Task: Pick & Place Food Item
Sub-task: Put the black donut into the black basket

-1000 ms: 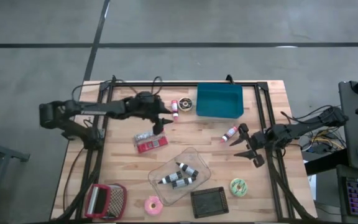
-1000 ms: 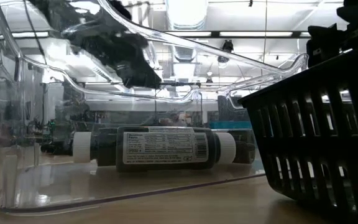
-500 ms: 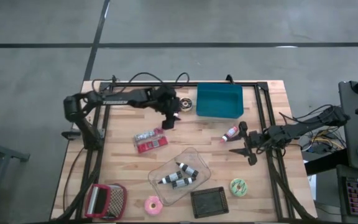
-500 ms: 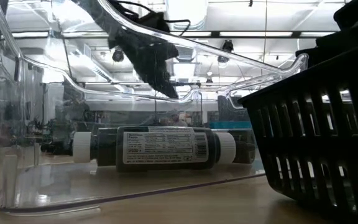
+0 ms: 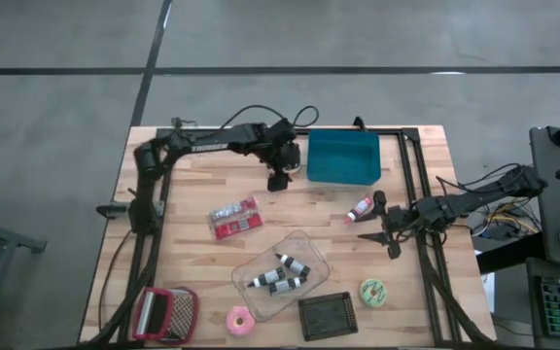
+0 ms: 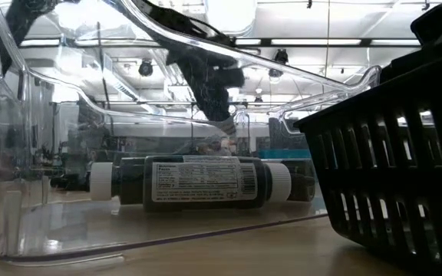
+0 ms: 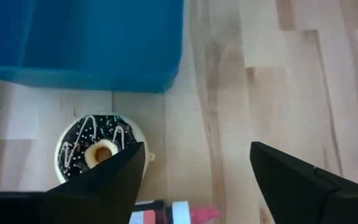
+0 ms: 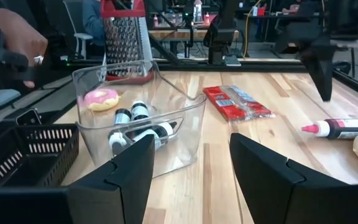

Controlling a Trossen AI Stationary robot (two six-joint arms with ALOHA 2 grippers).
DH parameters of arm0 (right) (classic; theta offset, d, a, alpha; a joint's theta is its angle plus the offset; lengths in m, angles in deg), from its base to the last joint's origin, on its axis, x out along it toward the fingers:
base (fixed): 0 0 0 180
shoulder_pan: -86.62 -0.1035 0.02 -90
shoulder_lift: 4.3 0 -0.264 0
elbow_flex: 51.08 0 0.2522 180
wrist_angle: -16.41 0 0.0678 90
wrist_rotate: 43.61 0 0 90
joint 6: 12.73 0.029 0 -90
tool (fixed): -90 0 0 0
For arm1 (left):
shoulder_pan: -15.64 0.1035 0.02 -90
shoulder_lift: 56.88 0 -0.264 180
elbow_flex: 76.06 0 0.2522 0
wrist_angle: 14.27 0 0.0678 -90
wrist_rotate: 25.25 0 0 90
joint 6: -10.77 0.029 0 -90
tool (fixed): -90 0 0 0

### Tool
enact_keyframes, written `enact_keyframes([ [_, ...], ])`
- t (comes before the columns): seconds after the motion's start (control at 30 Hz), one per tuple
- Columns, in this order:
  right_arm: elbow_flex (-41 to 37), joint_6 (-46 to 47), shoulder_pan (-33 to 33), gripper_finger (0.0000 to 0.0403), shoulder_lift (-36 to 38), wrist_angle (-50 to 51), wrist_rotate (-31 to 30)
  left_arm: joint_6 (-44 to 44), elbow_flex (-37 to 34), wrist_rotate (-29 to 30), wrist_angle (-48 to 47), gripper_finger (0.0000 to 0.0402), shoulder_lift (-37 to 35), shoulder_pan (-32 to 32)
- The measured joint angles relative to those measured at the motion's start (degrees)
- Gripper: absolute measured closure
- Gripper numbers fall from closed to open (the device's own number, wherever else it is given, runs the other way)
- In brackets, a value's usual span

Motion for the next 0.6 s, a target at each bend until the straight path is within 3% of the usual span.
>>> enact_keyframes([
  [0.23,0.04,0.45,0.01,0.0195,-0.02,1.20,-0.02,2.31,10.25,0.65,-10.25,0.0105,7.71,0.24],
  [0.6,0.04,0.74,0.00,0.0195,0.04,2.38,-0.02,2.56,11.91,4.89,-10.77,0.0098,9.27,0.82],
])
